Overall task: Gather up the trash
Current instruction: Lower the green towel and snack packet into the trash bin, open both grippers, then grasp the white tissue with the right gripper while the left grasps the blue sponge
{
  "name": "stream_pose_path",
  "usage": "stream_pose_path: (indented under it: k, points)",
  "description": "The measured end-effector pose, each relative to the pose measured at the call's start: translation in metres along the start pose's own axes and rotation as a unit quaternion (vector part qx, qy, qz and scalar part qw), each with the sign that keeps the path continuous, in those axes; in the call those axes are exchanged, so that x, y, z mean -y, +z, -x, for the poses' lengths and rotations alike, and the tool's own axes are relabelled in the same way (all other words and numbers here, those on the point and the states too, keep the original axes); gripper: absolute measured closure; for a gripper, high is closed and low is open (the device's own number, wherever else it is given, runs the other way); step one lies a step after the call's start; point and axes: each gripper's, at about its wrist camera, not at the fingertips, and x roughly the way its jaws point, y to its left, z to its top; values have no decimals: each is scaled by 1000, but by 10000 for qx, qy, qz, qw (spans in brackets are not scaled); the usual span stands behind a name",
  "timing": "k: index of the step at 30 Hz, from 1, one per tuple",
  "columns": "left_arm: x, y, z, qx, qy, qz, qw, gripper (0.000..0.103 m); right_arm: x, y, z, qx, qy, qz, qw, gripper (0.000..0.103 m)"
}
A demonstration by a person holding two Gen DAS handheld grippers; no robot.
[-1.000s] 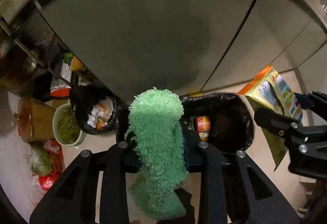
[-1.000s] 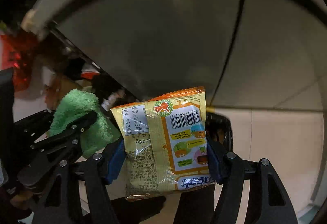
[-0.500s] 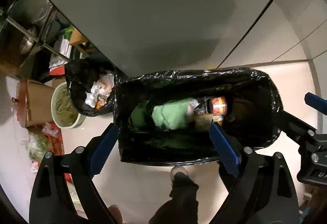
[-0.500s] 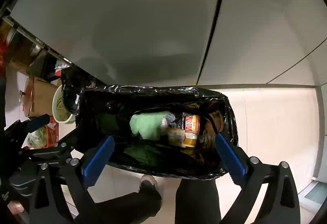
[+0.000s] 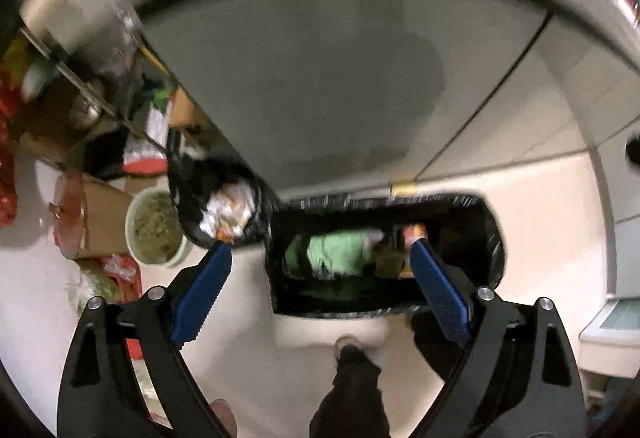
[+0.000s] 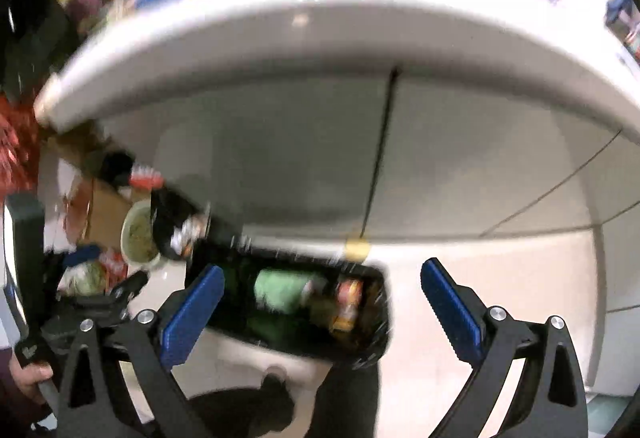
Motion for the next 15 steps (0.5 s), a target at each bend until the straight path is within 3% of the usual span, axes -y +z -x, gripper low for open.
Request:
stream_pose_path:
  k: [4, 7, 11, 15]
  points:
    - [10, 40, 59, 596, 105, 37, 9982, 15, 30, 67, 49, 608, -169, -92, 9980, 5]
    - [23, 80, 94, 994, 174, 177, 9947, 15, 48, 117, 60, 903, -321, -48, 9954, 5]
    - [34, 119, 115, 1261, 195, 480, 9907, 15, 67, 178, 31, 737, -392, 232, 9962, 5]
    - [42, 147, 119, 1258, 379, 720, 9887, 15, 74, 207, -10, 226, -189, 386, 9988, 5]
